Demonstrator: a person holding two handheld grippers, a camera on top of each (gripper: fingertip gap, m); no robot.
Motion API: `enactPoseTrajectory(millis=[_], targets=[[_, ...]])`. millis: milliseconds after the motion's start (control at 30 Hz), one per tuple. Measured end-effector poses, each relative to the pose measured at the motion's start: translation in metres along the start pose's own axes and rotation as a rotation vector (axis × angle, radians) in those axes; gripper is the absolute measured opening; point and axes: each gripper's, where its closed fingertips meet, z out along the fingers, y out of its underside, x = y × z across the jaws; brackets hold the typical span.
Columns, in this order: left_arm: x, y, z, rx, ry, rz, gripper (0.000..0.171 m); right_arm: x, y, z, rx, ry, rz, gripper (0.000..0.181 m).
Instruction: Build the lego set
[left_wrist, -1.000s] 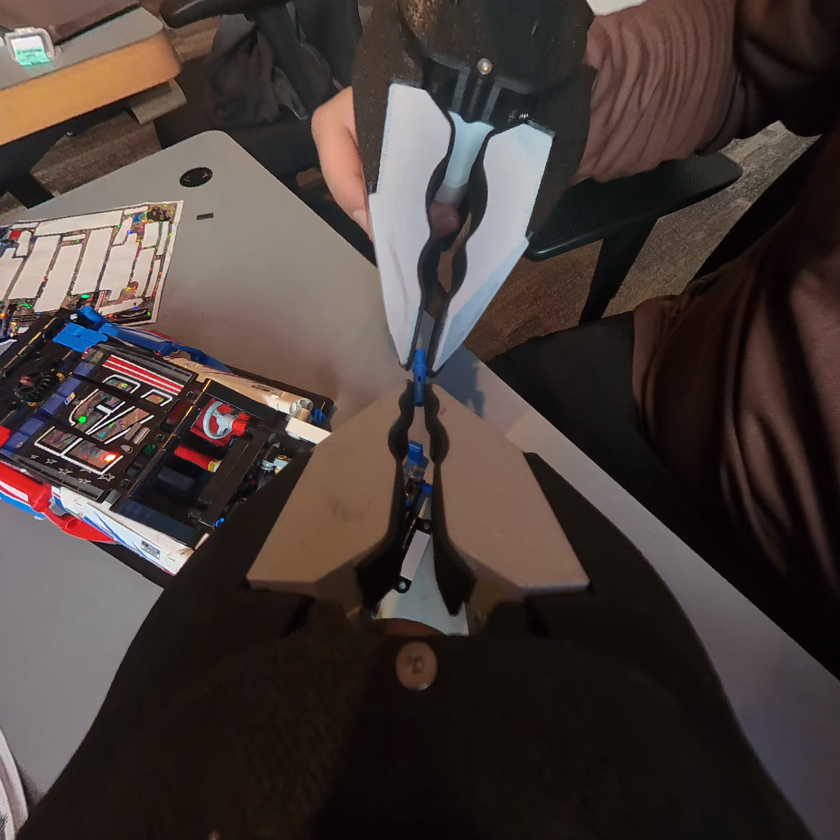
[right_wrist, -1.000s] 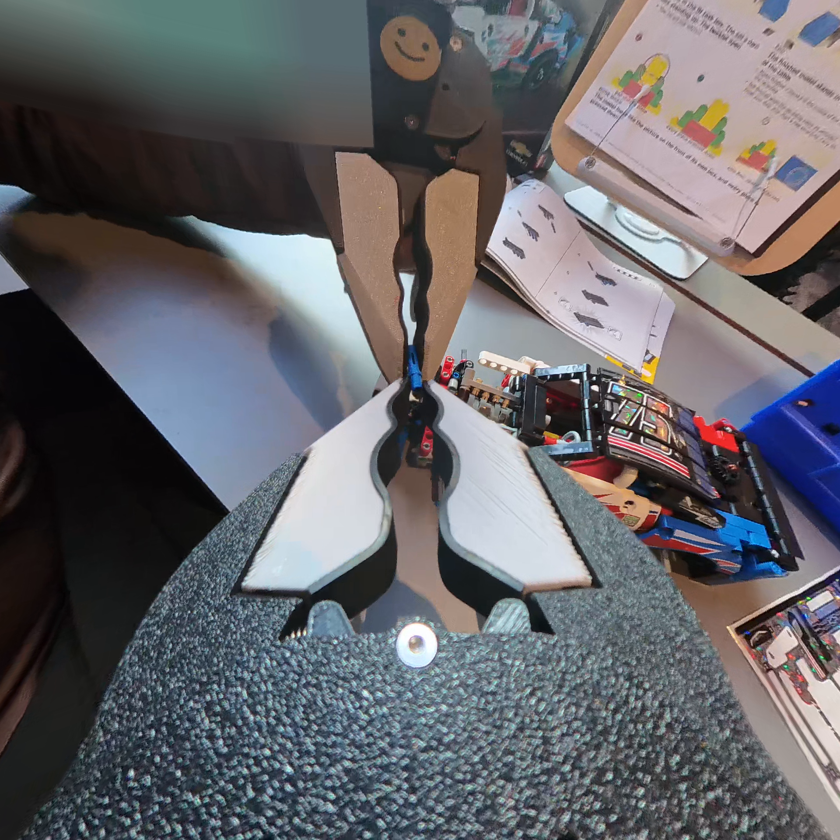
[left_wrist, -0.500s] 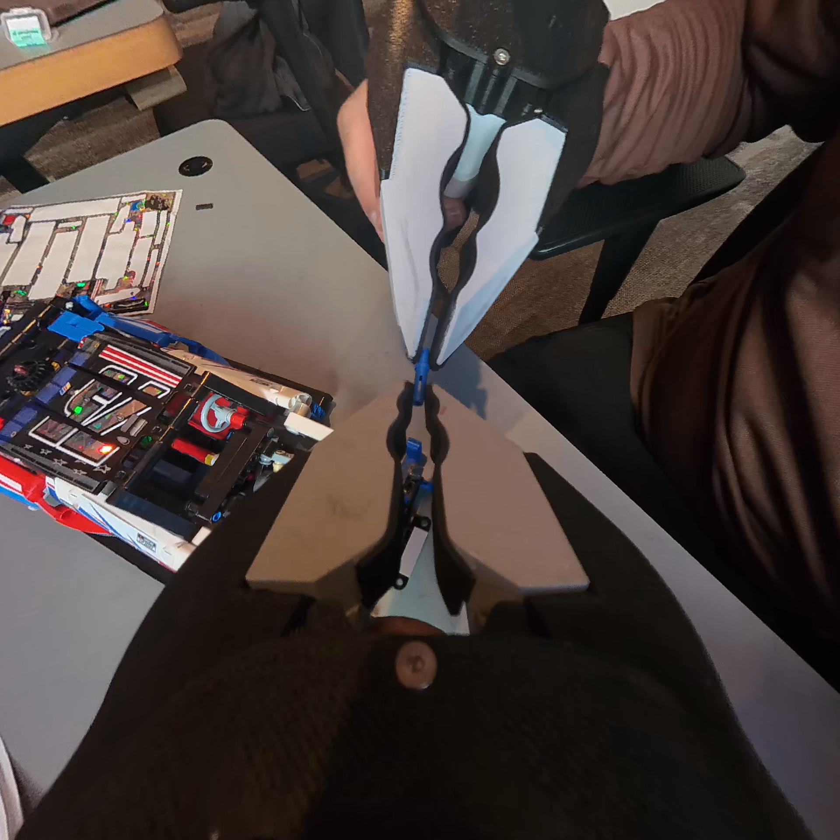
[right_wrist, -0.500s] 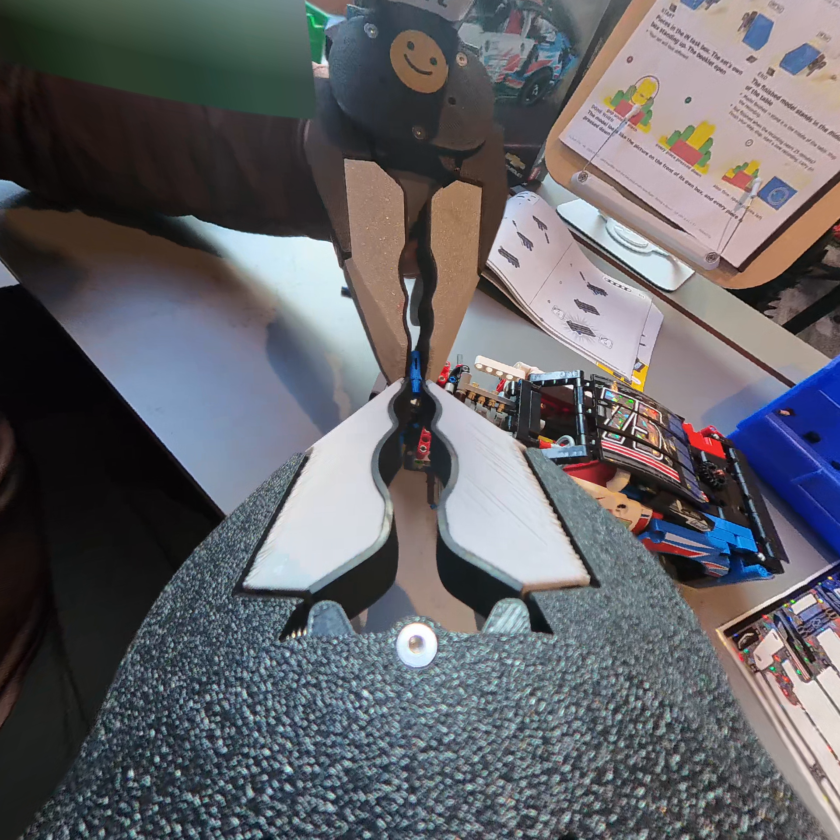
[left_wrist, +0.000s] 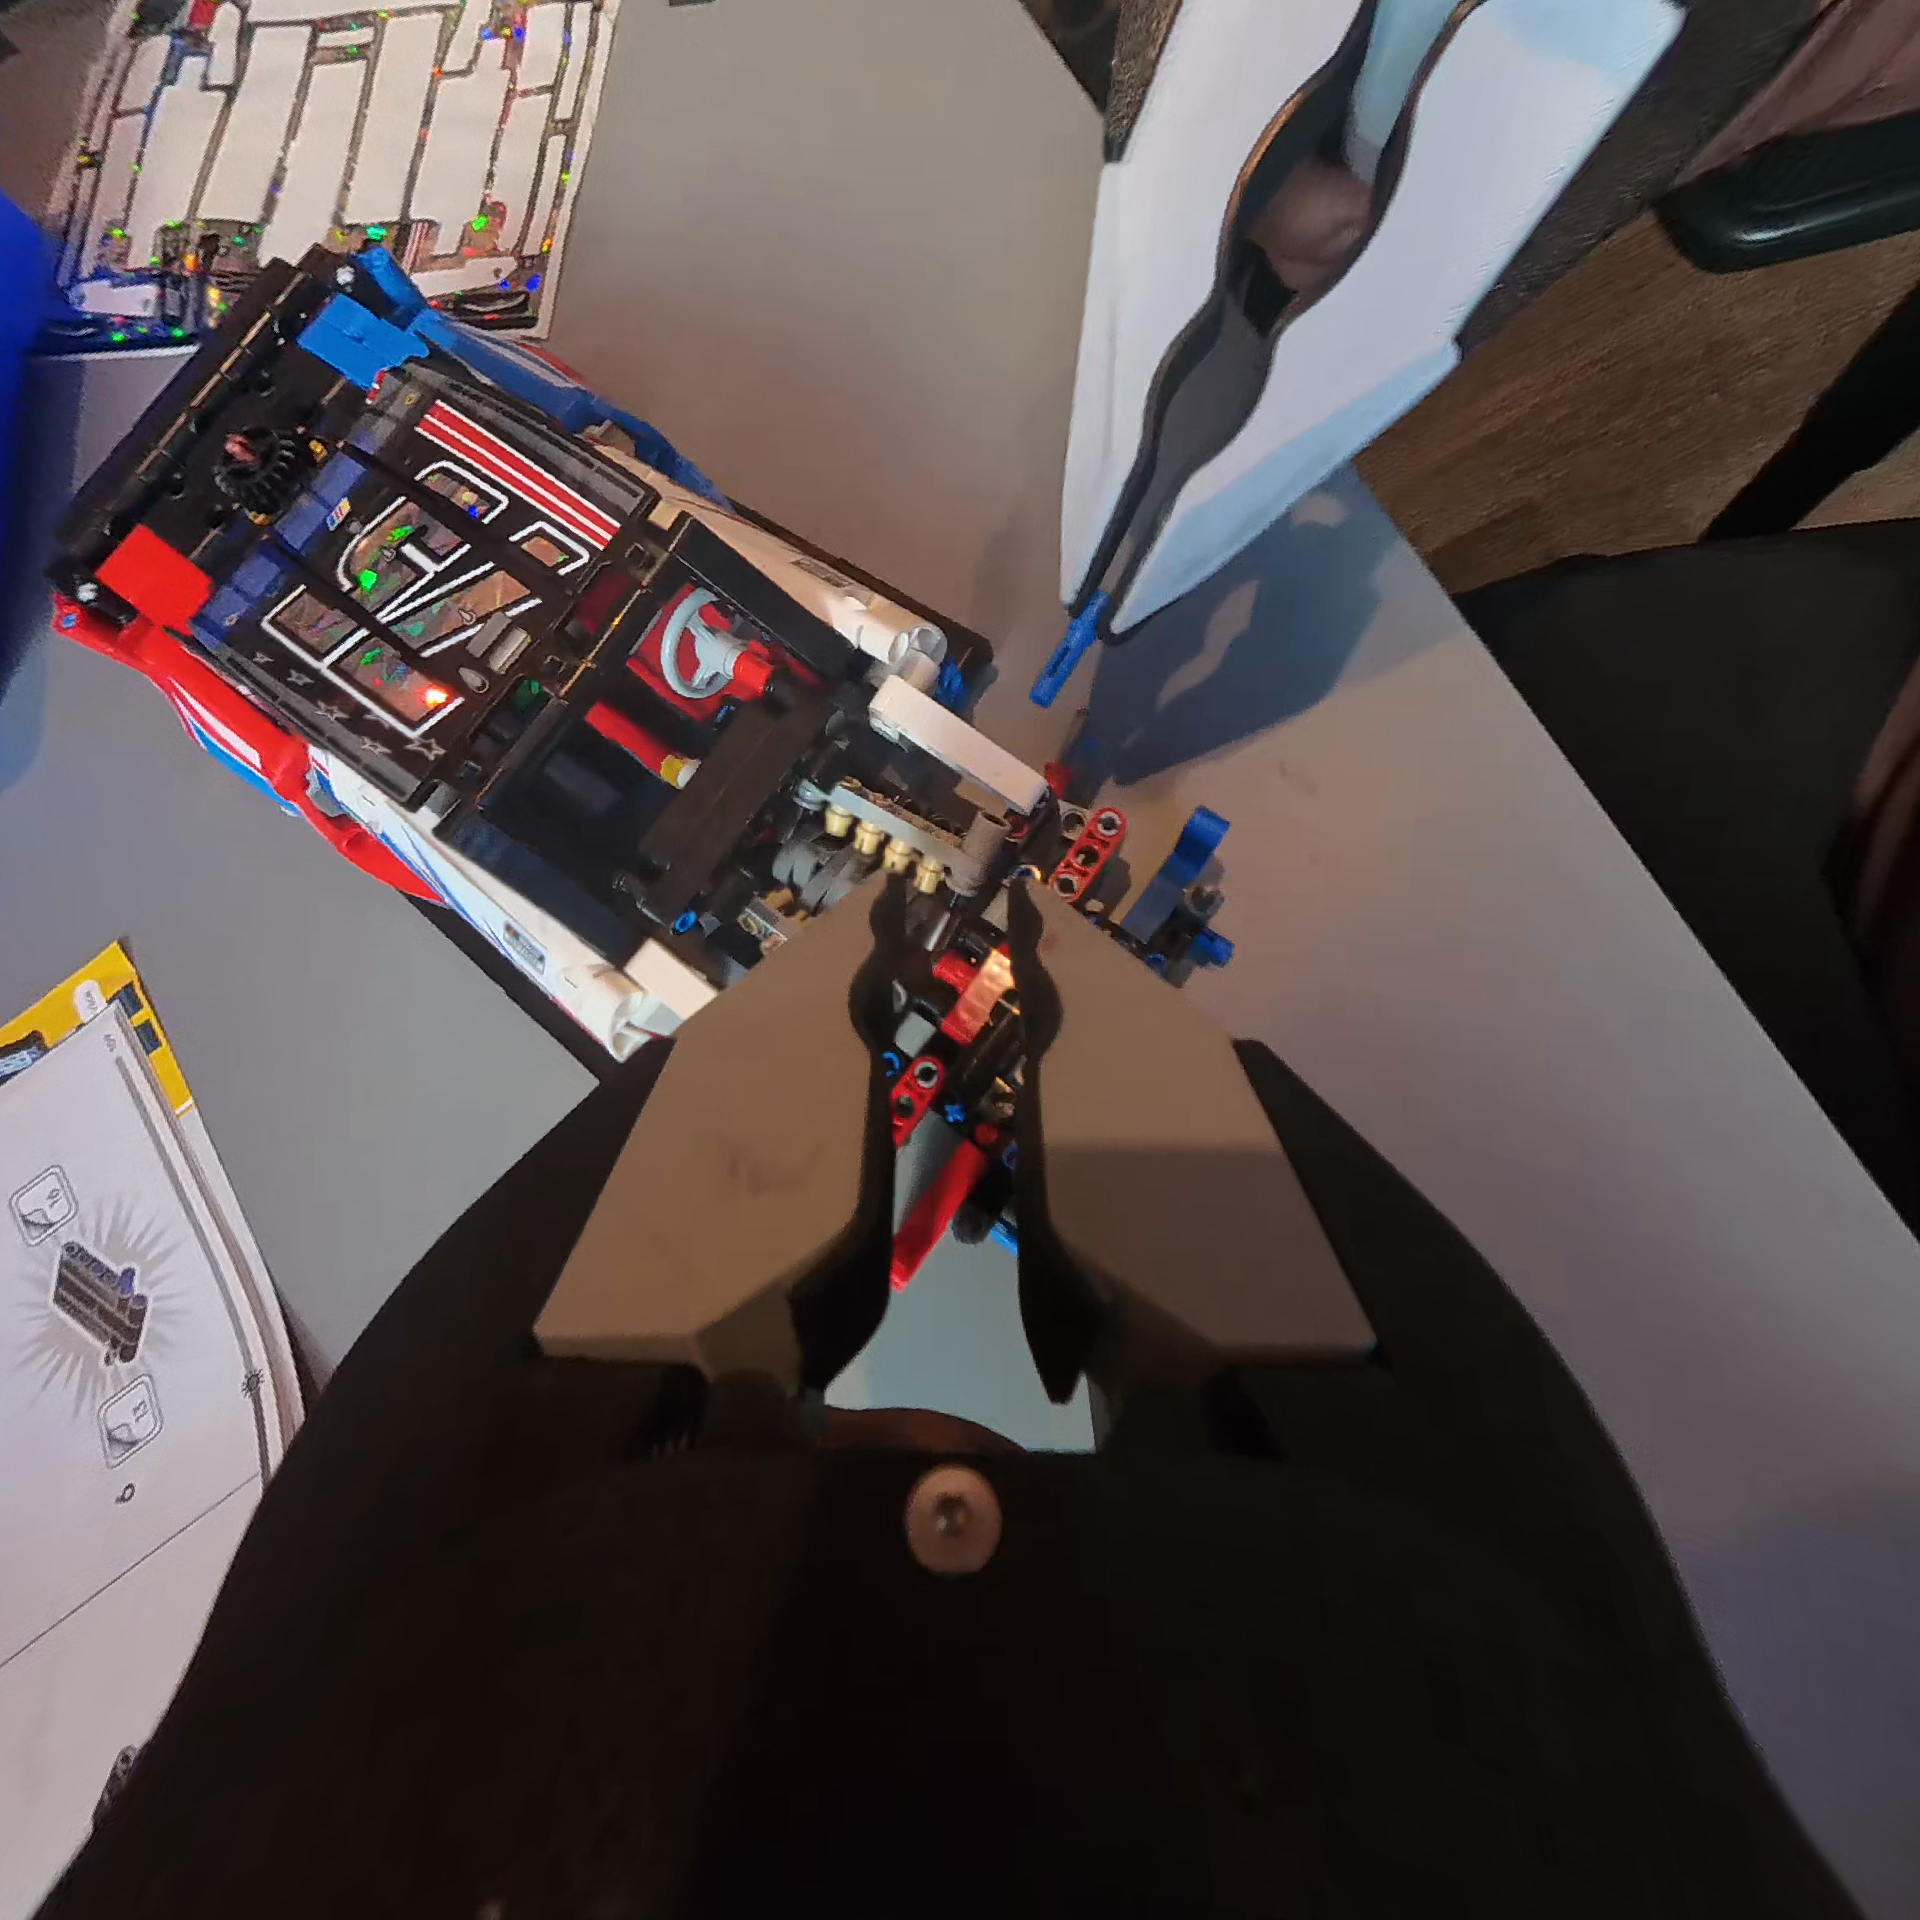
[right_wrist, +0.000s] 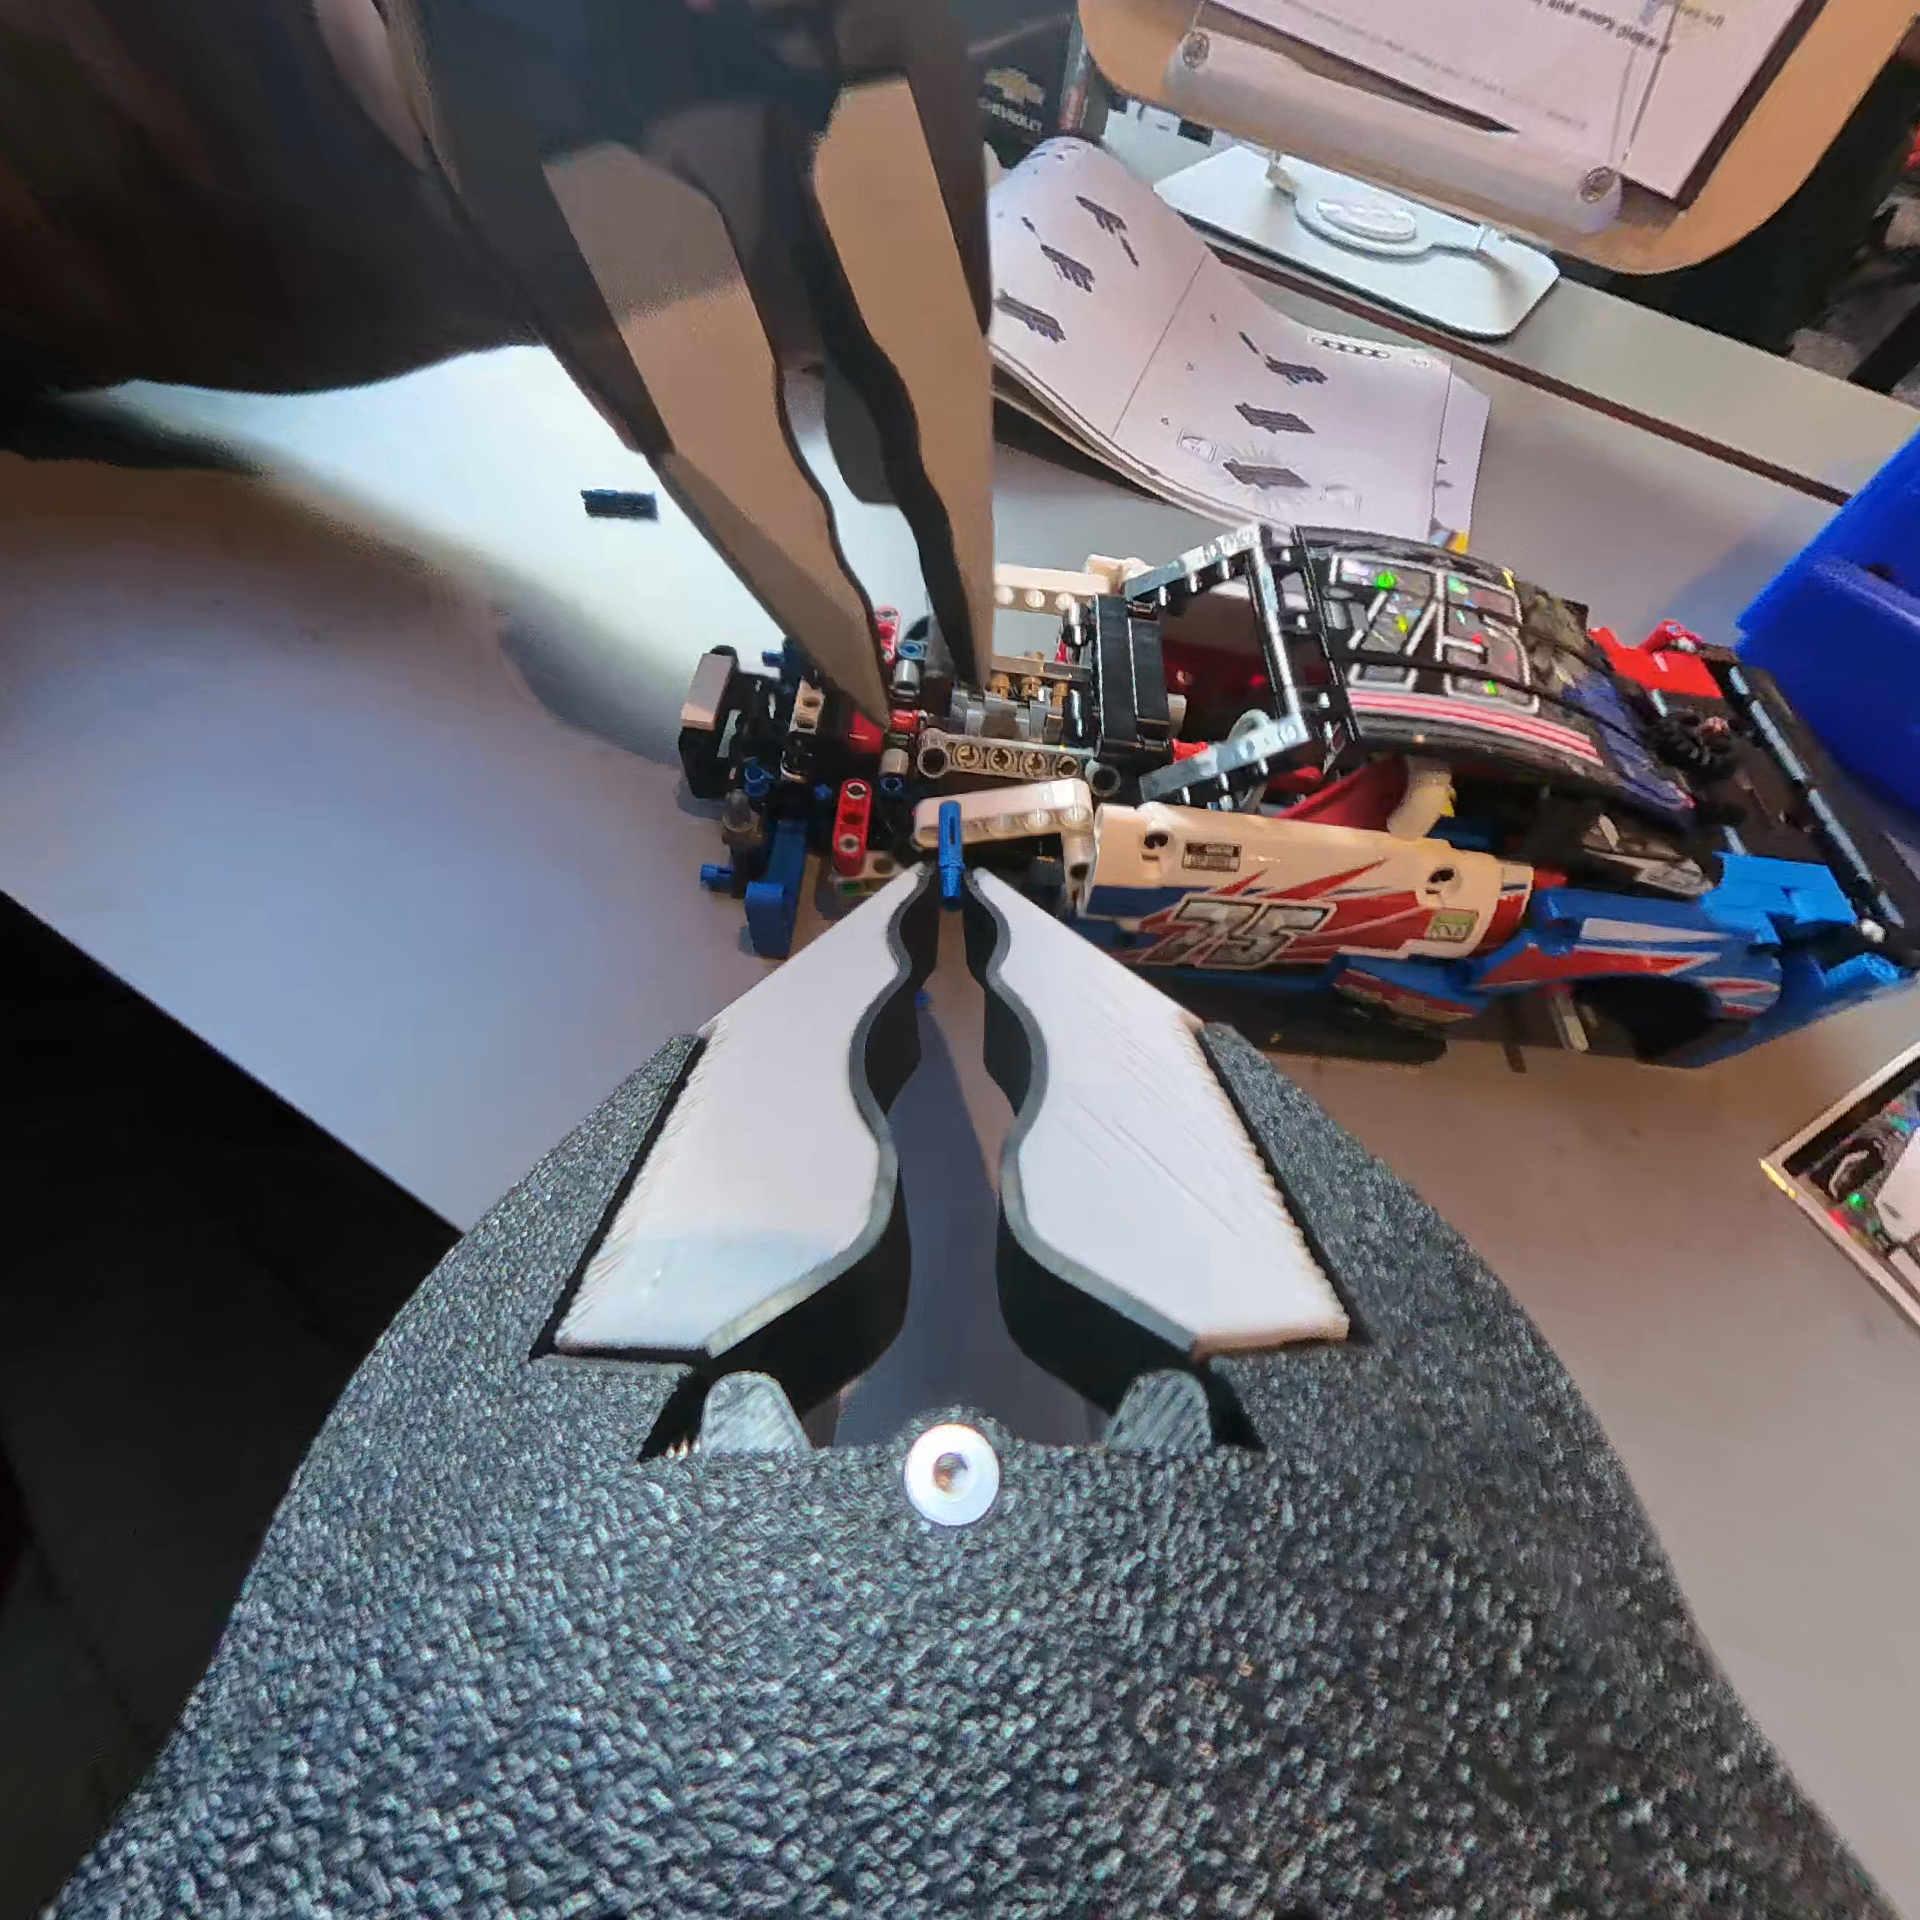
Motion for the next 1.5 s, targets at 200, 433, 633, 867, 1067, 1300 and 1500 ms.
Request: enactPoseTrajectory(millis=[200,433,633,867,1067,1300,1500], targets=[[-0.001,0.005,0.014,-0.032,-0.026,0.014,0.011,-0.004,-0.009,0.008,-0.089,-0.02,-0.103,0.004],[-0.002,0.007,0.01,-0.038,-0.026,0.025,0.013,-0.003,-0.005,0.014,-0.149,0.004,-0.174,0.004],[-0.018,-0.012,-0.005,0.092,-0.05,-0.08,0.013,0.017,-0.006,0.007,-0.118,0.048,-0.118,0.004],[-0.035,-0.017,0.002,0.046,-0.163,0.136,0.019,0.027,-0.01,0.009,-0.114,0.041,-0.109,0.004],[-0.037,-0.014,0.008,0.036,-0.187,0.406,0.02,0.028,-0.012,0.016,-0.103,0.029,-0.086,0.004],[-0.037,-0.014,0.017,0.063,-0.173,0.437,0.022,0.028,-0.009,0.022,-0.099,0.037,-0.078,0.004],[-0.036,-0.016,0.018,0.083,-0.16,0.416,0.021,0.029,-0.008,0.023,-0.129,0.085,-0.154,0.004]])
